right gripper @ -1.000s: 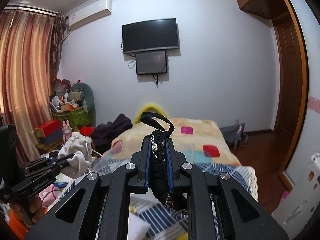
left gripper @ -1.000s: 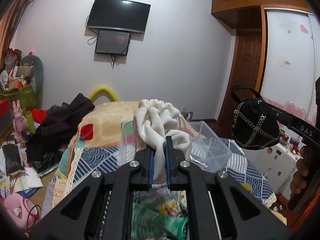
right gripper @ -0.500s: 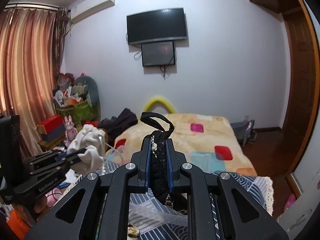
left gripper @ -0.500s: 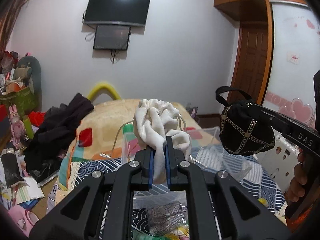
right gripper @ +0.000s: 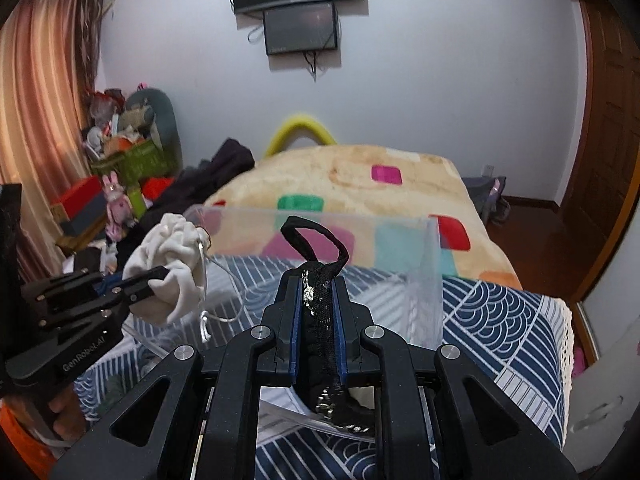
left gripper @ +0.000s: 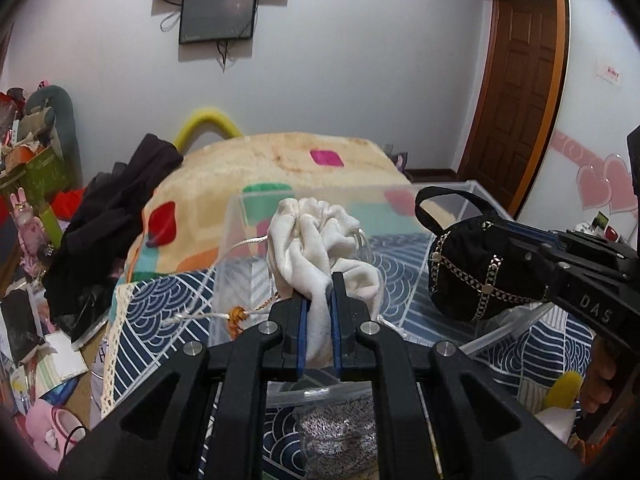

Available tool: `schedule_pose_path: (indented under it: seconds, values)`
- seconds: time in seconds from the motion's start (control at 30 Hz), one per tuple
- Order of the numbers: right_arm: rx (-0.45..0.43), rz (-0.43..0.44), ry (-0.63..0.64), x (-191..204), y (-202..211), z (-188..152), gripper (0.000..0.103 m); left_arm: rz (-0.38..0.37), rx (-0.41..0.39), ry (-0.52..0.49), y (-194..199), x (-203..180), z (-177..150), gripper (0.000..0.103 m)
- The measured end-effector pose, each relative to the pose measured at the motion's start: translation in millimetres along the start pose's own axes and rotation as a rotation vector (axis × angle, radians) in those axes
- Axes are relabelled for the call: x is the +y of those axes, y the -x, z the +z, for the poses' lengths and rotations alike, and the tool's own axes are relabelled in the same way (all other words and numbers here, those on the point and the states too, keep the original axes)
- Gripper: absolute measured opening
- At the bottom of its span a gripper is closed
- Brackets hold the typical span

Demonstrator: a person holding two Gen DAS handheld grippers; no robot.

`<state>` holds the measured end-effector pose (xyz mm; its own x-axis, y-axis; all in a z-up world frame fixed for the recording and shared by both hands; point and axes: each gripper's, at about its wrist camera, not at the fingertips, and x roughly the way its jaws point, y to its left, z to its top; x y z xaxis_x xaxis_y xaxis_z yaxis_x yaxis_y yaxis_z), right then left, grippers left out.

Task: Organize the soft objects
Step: 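Lift both bags into the clear plastic box and open both tools, then grasp the white foam block with the left tool while the right tool grasps the yellow ball doll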

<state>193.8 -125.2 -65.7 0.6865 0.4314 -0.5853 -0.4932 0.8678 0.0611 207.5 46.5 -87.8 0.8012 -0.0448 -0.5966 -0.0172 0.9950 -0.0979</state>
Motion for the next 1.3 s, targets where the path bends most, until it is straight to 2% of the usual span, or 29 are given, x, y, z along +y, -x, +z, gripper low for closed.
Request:
schedule_pose_path:
  seconds: [0.23,0.3,0.33,0.37,0.43,0.47,0.6,0.63,0.83,1.0,1.13,1.3]
  values:
    - [0.058,-0.053,0.062,8,-5,-1,0.013,-0.008,0.06,0.014,-7,-1,-5,0.012]
    - [0.06,-0.062,0.064,6,-4,-1,0.018,-0.012,0.062,0.018,-4,-1,-6,0.019]
    - [0.058,-0.068,0.067,5,-3,-1,0.025,-0.011,0.061,0.019,-2,-1,-7,0.022]
    - [0.056,-0.07,0.069,5,-1,0,0.037,-0.009,0.058,0.02,0,-1,-7,0.025]
    - [0.045,-0.067,0.069,3,7,-1,0.051,-0.015,0.047,0.019,6,-2,-6,0.027]
    - [0.033,-0.067,0.068,2,9,0,0.051,-0.017,0.041,0.019,10,-3,-6,0.03]
    - [-0.009,-0.091,0.079,3,21,5,0.053,-0.014,0.002,0.011,29,-8,-3,0.045]
    - [-0.018,-0.091,0.076,2,25,6,0.055,-0.011,-0.007,0.007,32,-9,-3,0.046]
    - [-0.103,-0.087,0.047,0,53,14,0.069,0.037,-0.104,-0.041,73,-24,0,0.07]
    - [-0.18,-0.097,0.05,6,82,13,0.079,0.061,-0.167,-0.043,103,-33,0,0.097]
    - [-0.229,-0.133,0.061,9,103,7,0.082,0.043,-0.186,-0.048,122,-40,-10,0.1]
    - [-0.231,-0.151,0.062,9,118,-11,0.083,0.009,-0.151,-0.061,126,-55,-32,0.101]
